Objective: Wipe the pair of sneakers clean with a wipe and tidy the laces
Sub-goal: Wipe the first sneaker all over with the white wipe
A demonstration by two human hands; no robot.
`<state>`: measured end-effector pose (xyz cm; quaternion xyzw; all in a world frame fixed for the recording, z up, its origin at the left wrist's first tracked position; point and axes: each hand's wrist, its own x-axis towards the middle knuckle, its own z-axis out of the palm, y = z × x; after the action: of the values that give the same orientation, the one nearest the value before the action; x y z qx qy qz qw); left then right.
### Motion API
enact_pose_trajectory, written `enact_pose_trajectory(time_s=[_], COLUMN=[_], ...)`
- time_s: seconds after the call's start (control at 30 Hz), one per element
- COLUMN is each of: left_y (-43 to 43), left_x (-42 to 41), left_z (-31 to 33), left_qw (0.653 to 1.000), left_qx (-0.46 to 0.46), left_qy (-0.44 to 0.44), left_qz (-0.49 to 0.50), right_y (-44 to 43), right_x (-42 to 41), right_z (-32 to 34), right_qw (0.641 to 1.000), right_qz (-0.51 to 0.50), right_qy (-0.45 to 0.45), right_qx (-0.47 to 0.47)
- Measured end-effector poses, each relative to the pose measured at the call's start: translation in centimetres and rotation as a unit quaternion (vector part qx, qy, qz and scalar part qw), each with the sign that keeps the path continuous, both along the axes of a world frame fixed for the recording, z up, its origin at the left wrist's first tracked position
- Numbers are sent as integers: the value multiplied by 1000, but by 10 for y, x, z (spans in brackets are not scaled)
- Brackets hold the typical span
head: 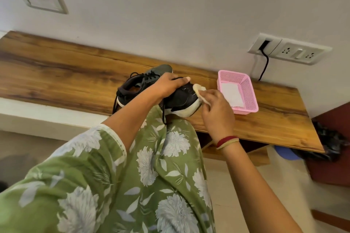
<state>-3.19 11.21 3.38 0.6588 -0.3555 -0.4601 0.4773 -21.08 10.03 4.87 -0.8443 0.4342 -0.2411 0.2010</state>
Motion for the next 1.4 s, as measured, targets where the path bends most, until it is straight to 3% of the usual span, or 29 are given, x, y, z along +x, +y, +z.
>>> enact_pose_trajectory(time_s=[0.17,0.3,0.37,0.5,0.8,1.03,1.17,1.3,1.4], left_y=[-22,-40,-49,-59,-34,-9,-15,-23,-28], left_x=[12,19,22,22,19,37,31,26,25], left_z=[12,26,32,33,30,20,17,10,8], left_qw=[999,996,995,995,998,994,987,985,985], left_qx=[47,59,72,85,-3,-58,-74,-68,-57], left_qy=[24,70,72,44,43,2,-4,-4,-7], left_qz=[9,6,2,-23,-48,-95,-144,-157,-165], right_y=[-13,-36,-50,-52,-31,-22,0,-26,-21], right_x=[-2,-1,3,11,5,29,36,28,28], right_z=[11,22,27,27,16,20,22,36,40], right_qw=[993,992,992,995,995,988,991,985,998], right_qz=[111,-5,-43,-11,24,22,117,-49,-29], right_qy=[-19,-128,-115,-89,-96,-149,-60,-167,-51], right_qx=[-17,10,12,37,-21,18,-37,-4,-11])
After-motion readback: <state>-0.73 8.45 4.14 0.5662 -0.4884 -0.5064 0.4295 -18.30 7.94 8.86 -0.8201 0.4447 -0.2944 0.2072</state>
